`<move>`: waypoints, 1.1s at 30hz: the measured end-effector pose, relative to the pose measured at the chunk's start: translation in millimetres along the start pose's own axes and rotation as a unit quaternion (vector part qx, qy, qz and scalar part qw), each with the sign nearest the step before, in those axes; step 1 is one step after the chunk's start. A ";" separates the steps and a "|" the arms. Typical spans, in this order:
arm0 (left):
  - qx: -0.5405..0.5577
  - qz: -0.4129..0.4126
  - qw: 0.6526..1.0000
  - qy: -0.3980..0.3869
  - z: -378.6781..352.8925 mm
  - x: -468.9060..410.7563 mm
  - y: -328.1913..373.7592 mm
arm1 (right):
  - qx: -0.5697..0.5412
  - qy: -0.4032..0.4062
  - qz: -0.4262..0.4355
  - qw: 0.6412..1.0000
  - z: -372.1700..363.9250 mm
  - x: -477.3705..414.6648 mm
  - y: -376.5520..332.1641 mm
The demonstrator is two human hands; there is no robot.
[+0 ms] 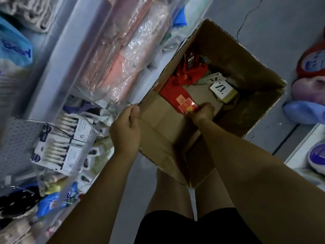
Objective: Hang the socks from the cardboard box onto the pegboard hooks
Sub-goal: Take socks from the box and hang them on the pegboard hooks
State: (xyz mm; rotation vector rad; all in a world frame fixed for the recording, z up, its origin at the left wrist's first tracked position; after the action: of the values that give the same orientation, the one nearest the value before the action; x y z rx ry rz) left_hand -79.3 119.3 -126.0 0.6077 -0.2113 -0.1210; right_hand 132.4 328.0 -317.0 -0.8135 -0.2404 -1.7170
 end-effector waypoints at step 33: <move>0.237 0.339 0.883 -0.221 -50.3 69.5 30.9 | -0.272 -0.156 0.044 0.948 93.6 61.5 -84.7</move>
State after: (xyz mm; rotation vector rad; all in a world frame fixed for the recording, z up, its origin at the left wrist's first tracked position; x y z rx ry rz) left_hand 1.5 160.2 -137.2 0.9561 -0.9044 0.4936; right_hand 85.6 358.7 -188.2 -1.4845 0.0683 -1.5784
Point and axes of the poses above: each hand's wrist, its own x-axis away from the middle knuckle, its own z-axis out of the back of the hand, y = z × x, the point moved 10 cm from there along -x, towards the middle knuckle, and after that the axes turned 15 degrees about y, right-handed, at the moved point
